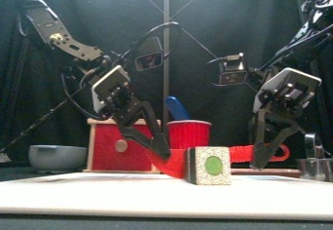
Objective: Place sushi on board then cut the sushi with the knife then place the pieces on the plate
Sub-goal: Cut the sushi into 4 pieces
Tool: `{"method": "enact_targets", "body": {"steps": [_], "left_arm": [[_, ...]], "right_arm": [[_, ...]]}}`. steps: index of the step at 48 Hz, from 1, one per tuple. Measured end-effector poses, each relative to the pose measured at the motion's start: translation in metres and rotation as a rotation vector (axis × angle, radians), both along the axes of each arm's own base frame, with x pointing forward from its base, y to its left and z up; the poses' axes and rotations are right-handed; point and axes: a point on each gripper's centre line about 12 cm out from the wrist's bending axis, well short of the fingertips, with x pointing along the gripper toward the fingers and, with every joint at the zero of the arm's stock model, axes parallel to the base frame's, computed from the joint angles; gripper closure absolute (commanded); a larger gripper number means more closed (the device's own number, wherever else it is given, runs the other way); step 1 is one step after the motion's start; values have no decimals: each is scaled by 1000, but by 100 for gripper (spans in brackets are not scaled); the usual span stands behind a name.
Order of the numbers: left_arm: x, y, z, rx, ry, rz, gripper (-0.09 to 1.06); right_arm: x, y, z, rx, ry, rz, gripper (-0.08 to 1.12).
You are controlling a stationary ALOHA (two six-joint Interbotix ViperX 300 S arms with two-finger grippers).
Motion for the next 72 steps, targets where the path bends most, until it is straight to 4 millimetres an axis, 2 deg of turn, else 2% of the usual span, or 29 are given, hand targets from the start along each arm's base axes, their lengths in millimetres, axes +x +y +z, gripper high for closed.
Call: {"method": "enact_targets", "body": {"steps": [14,27,34,45,72], "left_arm": [[1,3,4,14,-11,-9,45],[-2,1,43,21,-107,-31,45],[-4,-11,52,24,-129,-71,45],[-7,-34,49,11,-123,-120,45],[-7,-40,31,-16,-75,-103,45]], "right_arm": [[1,-4,4,-10,-1,-5,66],[-4,-4,40,-8,-88,-14,66],[-6,5,54,-1,-128,5,66],[-7,24,58,40,-141,37,66],[-5,36,44,77,-97,38,66]]}}
